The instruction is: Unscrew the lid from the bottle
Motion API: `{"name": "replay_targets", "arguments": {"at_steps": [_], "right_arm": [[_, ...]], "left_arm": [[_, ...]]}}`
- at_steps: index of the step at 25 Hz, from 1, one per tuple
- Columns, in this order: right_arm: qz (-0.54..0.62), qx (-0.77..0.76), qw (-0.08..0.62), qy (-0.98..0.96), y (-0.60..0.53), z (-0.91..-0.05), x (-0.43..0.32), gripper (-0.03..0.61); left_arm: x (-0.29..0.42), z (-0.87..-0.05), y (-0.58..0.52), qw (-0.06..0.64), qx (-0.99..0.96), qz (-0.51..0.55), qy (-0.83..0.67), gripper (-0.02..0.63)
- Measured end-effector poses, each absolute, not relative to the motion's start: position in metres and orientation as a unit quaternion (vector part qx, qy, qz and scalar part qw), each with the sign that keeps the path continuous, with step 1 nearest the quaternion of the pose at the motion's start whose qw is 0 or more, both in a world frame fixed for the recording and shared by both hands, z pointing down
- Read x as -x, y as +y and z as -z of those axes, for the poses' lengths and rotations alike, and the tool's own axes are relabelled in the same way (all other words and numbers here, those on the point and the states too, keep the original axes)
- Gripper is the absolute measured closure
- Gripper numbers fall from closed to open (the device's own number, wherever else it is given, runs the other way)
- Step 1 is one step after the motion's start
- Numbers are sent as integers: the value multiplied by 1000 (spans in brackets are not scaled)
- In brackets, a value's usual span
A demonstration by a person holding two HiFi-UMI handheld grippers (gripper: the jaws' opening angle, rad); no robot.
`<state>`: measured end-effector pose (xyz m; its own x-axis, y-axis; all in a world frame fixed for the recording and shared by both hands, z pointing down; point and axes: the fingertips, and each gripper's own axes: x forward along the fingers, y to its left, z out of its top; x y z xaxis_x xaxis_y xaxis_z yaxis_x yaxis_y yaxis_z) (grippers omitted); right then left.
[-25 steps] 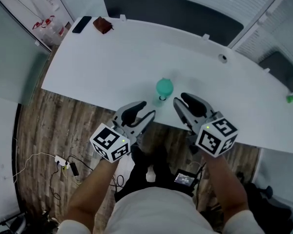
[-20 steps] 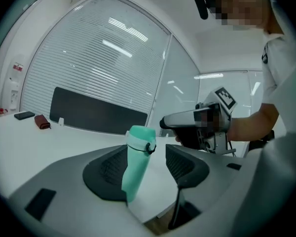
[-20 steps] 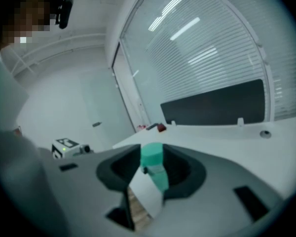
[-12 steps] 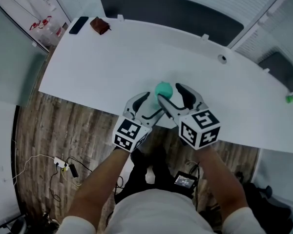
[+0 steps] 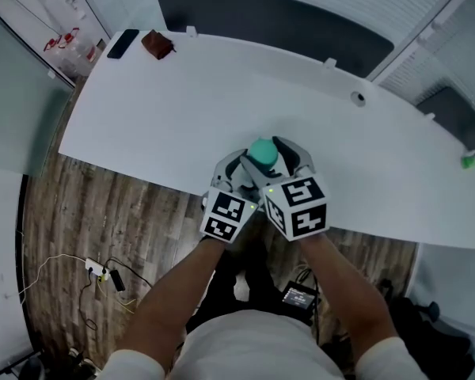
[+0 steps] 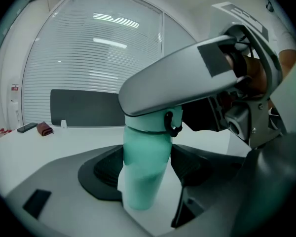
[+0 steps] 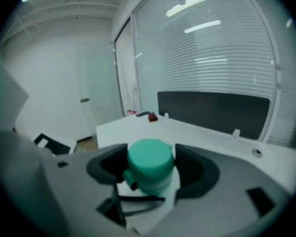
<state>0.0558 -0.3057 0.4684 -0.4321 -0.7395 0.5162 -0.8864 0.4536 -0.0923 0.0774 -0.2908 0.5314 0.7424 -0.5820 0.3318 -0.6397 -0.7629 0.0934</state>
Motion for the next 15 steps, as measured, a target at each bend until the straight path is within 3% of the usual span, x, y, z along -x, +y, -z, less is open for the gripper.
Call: {"name": "replay_targets", "arguments": {"at_steps": [15], "right_arm": [[-141, -333, 250, -898, -294, -468, -45, 273]], "left_arm": [[-77, -533, -279, 69, -975, -185, -105, 318]]}}
